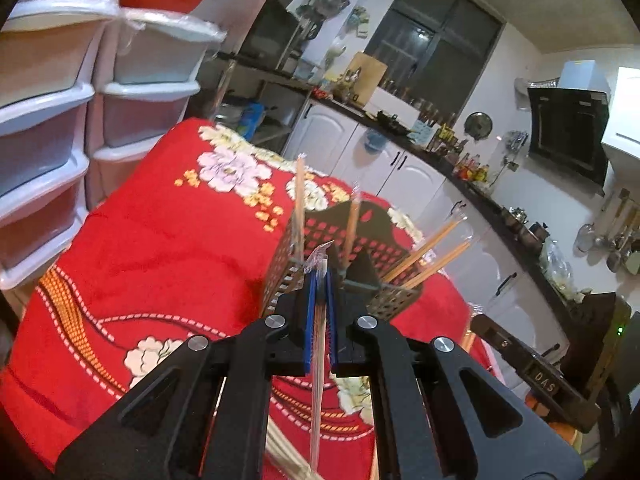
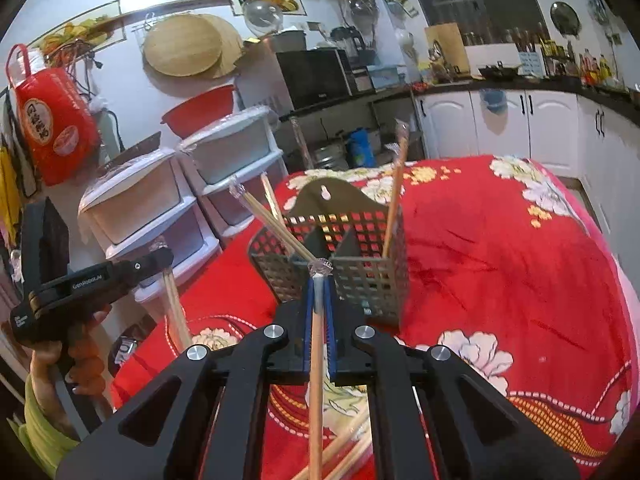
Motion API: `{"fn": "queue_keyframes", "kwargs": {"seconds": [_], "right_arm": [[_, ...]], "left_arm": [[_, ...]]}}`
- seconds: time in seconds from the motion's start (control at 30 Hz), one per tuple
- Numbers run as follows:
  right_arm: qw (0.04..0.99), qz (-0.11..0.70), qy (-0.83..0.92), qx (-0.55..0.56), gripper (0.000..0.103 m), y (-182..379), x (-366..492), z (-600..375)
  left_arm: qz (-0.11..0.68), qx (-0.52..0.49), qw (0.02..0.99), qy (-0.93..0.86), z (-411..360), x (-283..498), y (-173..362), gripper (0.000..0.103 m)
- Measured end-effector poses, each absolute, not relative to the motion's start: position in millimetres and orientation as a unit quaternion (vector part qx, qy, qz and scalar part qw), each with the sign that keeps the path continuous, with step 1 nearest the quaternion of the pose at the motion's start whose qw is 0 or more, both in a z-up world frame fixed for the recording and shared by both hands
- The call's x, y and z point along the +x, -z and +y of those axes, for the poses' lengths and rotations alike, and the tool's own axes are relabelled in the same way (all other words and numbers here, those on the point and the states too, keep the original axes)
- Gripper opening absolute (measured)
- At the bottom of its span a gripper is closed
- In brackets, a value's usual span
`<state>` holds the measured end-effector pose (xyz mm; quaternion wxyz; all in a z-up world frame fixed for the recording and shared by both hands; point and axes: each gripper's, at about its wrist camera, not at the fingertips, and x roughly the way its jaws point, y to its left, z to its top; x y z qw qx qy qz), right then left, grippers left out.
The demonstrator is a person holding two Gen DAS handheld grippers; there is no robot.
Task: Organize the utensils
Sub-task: 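Carry the chopstick in the left tool above the caddy while the right tool carries its chopstick there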
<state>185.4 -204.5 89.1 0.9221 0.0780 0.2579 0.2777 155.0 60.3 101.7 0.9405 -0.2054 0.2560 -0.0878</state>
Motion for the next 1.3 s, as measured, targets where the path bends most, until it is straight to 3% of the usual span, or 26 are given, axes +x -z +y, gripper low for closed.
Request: {"fn": "queue_keyframes", "kwargs": {"seconds": [1.3], "right_arm": [[0.949,0.153,-0.27,0.06,0.006,-179.2,237.1,-172.2]], "left_arm": [[0.201,-0.155,0.962,0.099,44.2,208.1,-177.5,0.001]]}}
